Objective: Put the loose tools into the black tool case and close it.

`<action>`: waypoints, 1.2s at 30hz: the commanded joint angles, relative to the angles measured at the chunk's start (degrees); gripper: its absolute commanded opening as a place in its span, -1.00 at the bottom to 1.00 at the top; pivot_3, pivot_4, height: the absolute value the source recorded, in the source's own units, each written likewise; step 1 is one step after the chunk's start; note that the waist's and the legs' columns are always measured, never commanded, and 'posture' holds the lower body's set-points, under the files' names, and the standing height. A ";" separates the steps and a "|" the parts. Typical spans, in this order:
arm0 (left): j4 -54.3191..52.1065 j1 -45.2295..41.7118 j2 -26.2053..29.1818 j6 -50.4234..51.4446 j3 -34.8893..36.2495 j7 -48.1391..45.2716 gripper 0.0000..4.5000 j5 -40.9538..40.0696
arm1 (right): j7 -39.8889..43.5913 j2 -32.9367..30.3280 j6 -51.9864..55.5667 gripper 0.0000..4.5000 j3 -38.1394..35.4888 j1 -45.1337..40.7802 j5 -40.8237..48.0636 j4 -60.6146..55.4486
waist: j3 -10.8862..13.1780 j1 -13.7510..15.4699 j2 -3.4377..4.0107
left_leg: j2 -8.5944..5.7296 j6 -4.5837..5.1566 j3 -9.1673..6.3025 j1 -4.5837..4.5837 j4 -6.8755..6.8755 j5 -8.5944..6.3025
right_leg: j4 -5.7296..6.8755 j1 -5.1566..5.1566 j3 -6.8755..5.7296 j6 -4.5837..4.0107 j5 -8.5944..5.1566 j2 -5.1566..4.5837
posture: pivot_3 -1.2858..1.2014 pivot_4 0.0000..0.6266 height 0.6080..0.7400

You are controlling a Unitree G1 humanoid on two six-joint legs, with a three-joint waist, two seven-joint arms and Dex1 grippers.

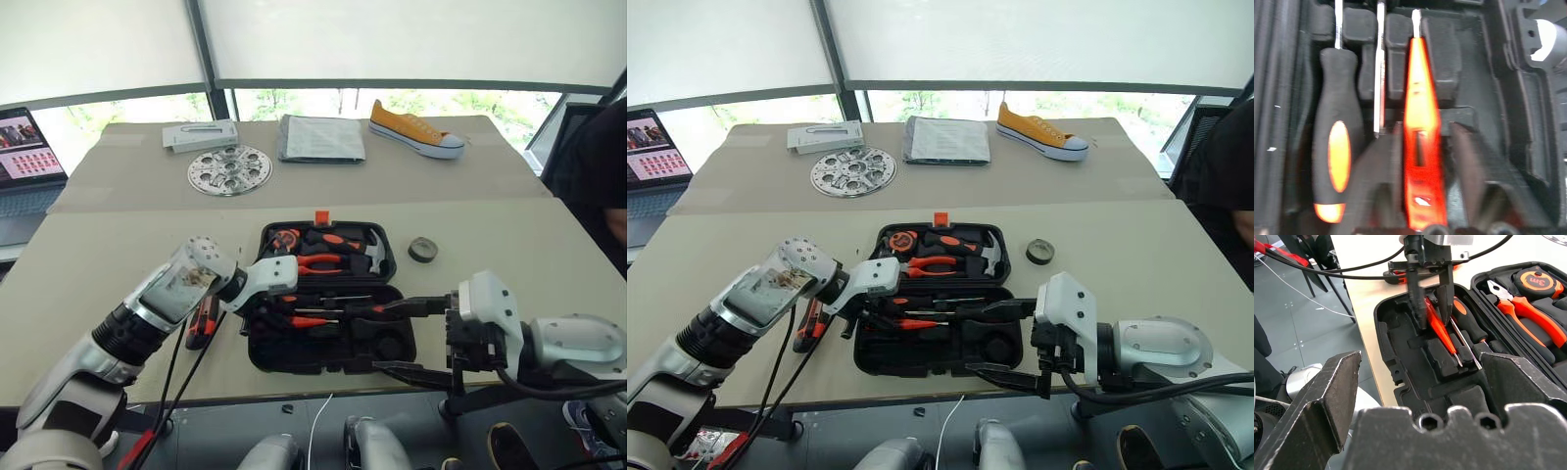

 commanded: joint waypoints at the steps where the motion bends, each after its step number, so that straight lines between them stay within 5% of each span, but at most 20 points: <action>1: -1.49 -1.92 0.40 1.47 4.33 -0.51 0.58 -3.04 | -0.38 0.25 -1.46 1.00 -1.53 0.25 0.67 -1.63 | 0.00 0.06 0.00 | 0.00 0.00 0.00 0.00 0.01 0.00 | 0.00 0.00 0.00 0.00 0.00 0.00 | 0.03 -0.52 1.00; 3: -1.22 -2.25 0.68 2.23 7.74 -0.89 0.90 -5.84 | -0.49 0.25 -1.46 1.00 -1.31 0.11 0.61 -1.41 | 0.00 0.03 -0.01 | 0.00 0.00 0.00 0.00 0.02 0.00 | 0.00 0.00 0.00 0.00 0.00 0.00 | 0.03 -0.52 1.00; 7: -0.14 -1.12 0.33 1.80 13.32 -0.09 0.90 -9.61 | -0.56 0.27 -1.46 1.00 -1.30 -0.01 0.73 -1.08 | 0.00 -0.13 0.00 | 0.01 0.00 -0.01 0.01 0.01 0.00 | 0.01 -0.02 -0.01 0.00 0.00 0.02 | 0.03 -0.52 1.00; 11: 0.78 2.03 -0.61 0.01 15.76 1.65 0.42 -10.87 | -0.64 0.35 -1.54 1.00 -0.90 -0.28 0.50 -0.84 | 0.00 -0.15 0.00 | 0.00 -0.01 -0.01 0.02 0.01 0.00 | 0.01 -0.01 -0.02 0.00 0.00 0.02 | 0.03 -0.52 1.00; 20: 1.14 11.63 -3.72 -9.94 15.69 6.85 -0.98 -8.50 | -0.85 0.40 -1.20 1.00 -0.54 -1.23 0.48 -0.50 | 0.00 0.01 0.00 | 0.00 -0.09 0.00 0.03 0.02 -0.04 | 0.00 0.00 0.00 -0.01 0.00 0.00 | 0.03 -0.52 1.00; 36: 0.51 19.84 -4.59 -19.42 13.64 10.41 -0.98 -3.99 | -0.51 -0.02 -0.79 1.00 -0.46 -1.57 0.59 -0.09 | -0.01 0.26 0.01 | 0.01 -0.12 0.00 0.06 -0.01 -0.08 | -0.01 0.02 0.01 0.00 0.00 0.01 | 0.03 -0.52 1.00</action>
